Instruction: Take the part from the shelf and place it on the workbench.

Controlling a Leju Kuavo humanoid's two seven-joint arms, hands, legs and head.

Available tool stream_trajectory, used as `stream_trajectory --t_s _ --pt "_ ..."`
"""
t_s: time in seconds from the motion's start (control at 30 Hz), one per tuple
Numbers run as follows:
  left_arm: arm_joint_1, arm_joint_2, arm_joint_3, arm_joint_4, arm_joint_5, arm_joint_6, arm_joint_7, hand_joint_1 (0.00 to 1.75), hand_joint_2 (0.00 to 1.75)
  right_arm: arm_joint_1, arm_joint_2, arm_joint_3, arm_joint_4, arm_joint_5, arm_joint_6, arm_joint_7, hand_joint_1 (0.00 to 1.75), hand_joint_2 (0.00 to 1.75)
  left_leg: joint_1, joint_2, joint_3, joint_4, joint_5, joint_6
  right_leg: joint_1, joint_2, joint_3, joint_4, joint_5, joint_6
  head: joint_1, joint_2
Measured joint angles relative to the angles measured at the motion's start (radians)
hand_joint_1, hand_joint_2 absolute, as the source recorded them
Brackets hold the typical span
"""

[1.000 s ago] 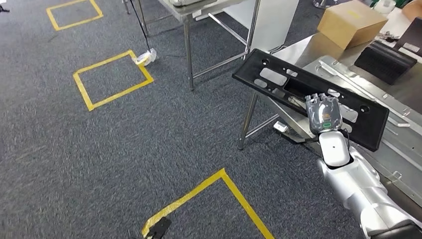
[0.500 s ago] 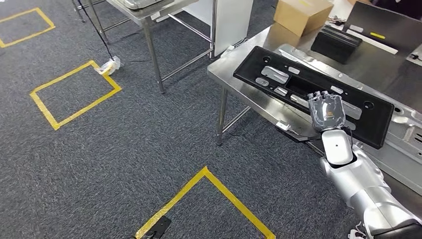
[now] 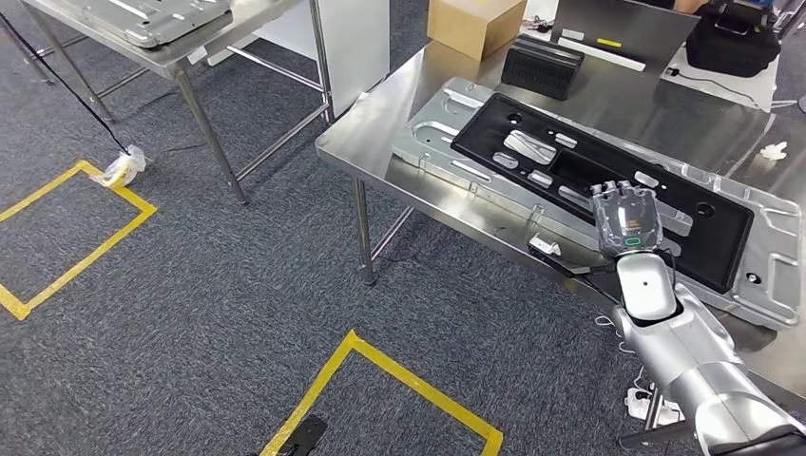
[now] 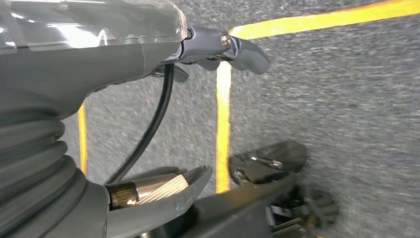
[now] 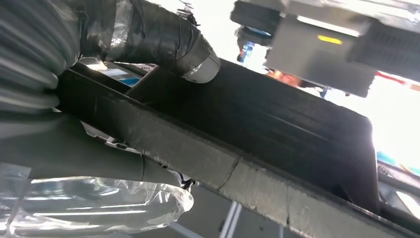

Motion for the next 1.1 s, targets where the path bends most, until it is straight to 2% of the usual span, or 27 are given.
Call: stream_trajectory --t_s 0.07,0.1,0.13,0.2,0.23,0.27,0.3,0.33,0.37,0.43,0.47,0.5,0.53,0.57,0.6,0.67,0.7,0.73,0.77,0.8,0.83,0.9,0.93,0.97,1.03,1.1 --pt "-0.001 0.000 0.000 0.000 -0.001 0.001 0.002 0.00 1.75 0.009 -0.003 -0.004 0.000 0.001 0.000 0.000 1.73 1.75 -0.002 0.023 0.006 -0.008 0.002 0.011 -0.006 0.018 -0.005 -0.004 0.003 0.014 -0.001 0.000" --pt "-0.002 0.001 0.000 0.000 -0.002 0.002 0.002 0.00 1.75 0.014 -0.006 -0.006 0.000 0.001 0.000 0.000 1.73 1.75 0.000 0.036 0.009 -0.014 0.005 0.018 -0.004 0.005 -0.008 0.001 -0.001 0.020 0.000 0.000" --pt "-0.004 0.001 0.000 0.000 -0.003 0.002 0.002 0.00 1.75 0.015 -0.009 -0.008 0.000 0.001 -0.001 0.000 1.73 1.75 0.002 0.048 0.012 -0.020 0.008 0.024 -0.002 -0.024 -0.019 0.023 -0.015 0.025 0.003 0.000" --pt "-0.005 0.001 0.000 0.000 -0.004 0.002 0.002 0.00 1.75 0.015 -0.011 -0.009 0.000 0.001 -0.001 0.001 1.73 1.75 0.001 0.072 0.016 -0.027 0.008 0.032 0.003 -0.098 -0.069 0.127 -0.068 0.033 0.007 0.000" --pt "-0.003 0.001 0.000 0.000 -0.005 0.002 0.003 0.00 1.75 0.016 -0.010 -0.009 0.000 0.001 -0.001 0.001 1.73 1.75 0.000 0.086 0.017 -0.027 0.007 0.033 0.001 -0.118 -0.103 0.193 -0.095 0.037 0.008 0.000" --pt "-0.001 0.002 0.001 0.000 -0.005 0.002 0.004 0.00 1.75 0.019 -0.009 -0.009 0.000 0.001 -0.001 0.001 1.73 1.75 -0.001 0.100 0.017 -0.027 0.004 0.034 0.000 -0.128 -0.130 0.243 -0.109 0.039 0.008 0.000" --pt "0.001 0.002 0.001 0.000 -0.005 0.002 0.004 0.00 1.75 0.024 -0.008 -0.009 0.000 0.001 -0.001 0.001 1.73 1.75 -0.002 0.115 0.018 -0.027 0.002 0.034 -0.002 -0.132 -0.141 0.261 -0.105 0.041 0.008 0.000" --pt "0.001 0.003 0.001 0.000 -0.005 0.002 0.005 0.00 1.75 0.027 -0.008 -0.009 0.000 0.001 -0.001 0.000 1.73 1.75 -0.002 0.128 0.020 -0.026 0.000 0.033 -0.002 -0.135 -0.131 0.238 -0.082 0.040 0.008 0.000" --pt "0.001 0.003 0.001 0.000 -0.005 0.002 0.005 0.00 1.75 0.029 -0.008 -0.010 0.000 0.001 -0.001 0.000 1.73 1.75 -0.003 0.141 0.024 -0.026 -0.003 0.032 -0.002 -0.144 -0.100 0.179 -0.047 0.037 0.008 0.000" --pt "0.000 0.002 0.001 0.000 -0.005 0.002 0.005 0.00 1.75 0.029 -0.008 -0.012 0.000 0.001 -0.001 -0.001 1.73 1.75 -0.006 0.165 0.032 -0.027 -0.010 0.026 0.010 -0.186 -0.028 0.040 0.006 0.023 0.008 0.000" --pt "0.000 0.002 0.001 0.000 -0.005 0.002 0.005 0.00 1.75 0.028 -0.008 -0.013 0.000 0.000 -0.002 -0.003 1.73 1.75 -0.009 0.174 0.036 -0.027 -0.014 0.022 0.016 -0.201 -0.007 -0.003 0.017 0.015 0.007 0.000" --pt "0.000 0.002 0.001 0.000 -0.005 0.002 0.005 0.00 1.75 0.028 -0.007 -0.015 0.000 0.000 -0.003 -0.005 1.73 1.75 -0.011 0.184 0.039 -0.028 -0.017 0.017 0.022 -0.208 0.001 -0.020 0.016 0.007 0.007 0.000" --pt "0.000 0.002 0.002 0.000 -0.005 0.001 0.006 0.00 1.75 0.029 -0.008 -0.015 0.000 0.000 -0.004 -0.006 1.73 1.75 -0.013 0.193 0.042 -0.030 -0.020 0.013 0.025 -0.199 0.001 -0.020 0.015 0.000 0.007 0.000" --pt "0.000 0.002 0.002 0.000 -0.005 0.002 0.007 0.00 1.75 0.031 -0.008 -0.016 -0.001 0.000 -0.007 -0.004 1.73 1.75 -0.014 0.199 0.045 -0.030 -0.023 0.008 0.022 -0.189 0.003 -0.023 0.016 -0.005 0.007 0.000" --pt "-0.001 0.002 0.003 0.000 -0.005 0.002 0.009 0.00 1.75 0.033 -0.008 -0.015 -0.001 0.000 -0.011 -0.001 1.73 1.75 -0.013 0.190 0.046 -0.025 -0.030 0.002 0.019 -0.181 0.007 -0.028 0.017 -0.010 0.006 0.000" --pt "-0.001 0.002 0.005 0.000 -0.005 0.002 0.013 0.00 1.75 0.036 -0.005 -0.014 -0.002 0.002 -0.019 0.006 1.73 1.75 -0.010 0.141 0.020 0.039 -0.068 -0.006 0.010 -0.169 0.016 -0.037 0.019 -0.022 0.004 0.000" --pt "0.000 0.003 0.006 0.000 -0.003 0.002 0.016 0.00 1.75 0.037 -0.001 -0.013 -0.003 0.002 -0.021 0.009 1.73 1.75 -0.008 0.112 -0.009 0.100 -0.098 -0.009 0.009 -0.164 0.017 -0.038 0.018 -0.025 0.004 0.000" --pt "0.002 0.003 0.008 0.000 0.000 0.003 0.020 0.00 1.75 0.038 0.003 -0.011 -0.003 0.003 -0.022 0.010 1.73 1.75 -0.007 0.097 -0.046 0.170 -0.127 -0.010 0.009 -0.158 0.018 -0.038 0.017 -0.029 0.003 0.000" --pt "0.006 0.003 0.011 0.000 0.002 0.003 0.024 0.00 1.75 0.041 0.007 -0.008 -0.003 0.004 -0.023 0.010 1.73 1.75 -0.007 0.092 -0.079 0.227 -0.142 -0.011 0.009 -0.150 0.018 -0.036 0.016 -0.030 0.003 0.000" --pt "0.009 0.003 0.014 0.000 0.005 0.003 0.027 0.00 1.75 0.044 0.010 -0.004 -0.003 0.004 -0.023 0.010 1.73 1.75 -0.006 0.090 -0.100 0.256 -0.140 -0.012 0.009 -0.143 0.018 -0.035 0.014 -0.031 0.003 0.000" --pt "0.011 0.003 0.016 0.000 0.006 0.004 0.030 0.00 1.75 0.047 0.013 0.000 -0.003 0.004 -0.023 0.010 1.73 1.75 -0.006 0.090 -0.104 0.247 -0.118 -0.011 0.010 -0.135 0.019 -0.032 0.012 -0.031 0.003 0.000" --pt "0.011 0.004 0.020 0.000 0.007 0.005 0.037 0.00 1.75 0.049 0.018 0.009 -0.003 0.006 -0.023 0.009 1.73 1.75 -0.006 0.089 -0.063 0.132 -0.039 -0.006 0.009 -0.124 0.019 -0.021 0.005 -0.027 0.003 0.000" --pt "0.010 0.004 0.022 0.000 0.007 0.006 0.042 0.00 1.75 0.049 0.021 0.014 -0.003 0.007 -0.023 0.009 1.73 1.75 -0.007 0.087 -0.037 0.068 -0.010 -0.003 0.011 -0.119 0.016 -0.012 -0.001 -0.022 0.003 0.000" --pt "0.009 0.004 0.023 0.000 0.007 0.008 0.045 0.00 1.75 0.049 0.023 0.019 -0.003 0.008 -0.023 0.008 1.73 1.75 -0.007 0.085 -0.019 0.024 0.007 0.000 0.013 -0.115 0.012 -0.005 -0.005 -0.018 0.004 0.000" --pt "0.011 0.003 0.024 0.000 0.006 0.013 0.052 0.00 1.75 0.049 0.024 0.031 -0.003 0.008 -0.024 0.004 1.73 1.75 -0.009 0.082 -0.008 -0.004 0.008 0.003 0.016 -0.111 0.006 0.005 -0.011 -0.015 0.004 0.000" --pt "0.013 0.002 0.025 0.000 0.005 0.018 0.057 0.00 1.75 0.051 0.027 0.043 -0.003 0.009 -0.026 -0.003 1.73 1.75 -0.010 0.082 -0.009 -0.005 0.010 0.004 0.016 -0.111 0.006 0.004 -0.011 -0.020 0.004 0.000"
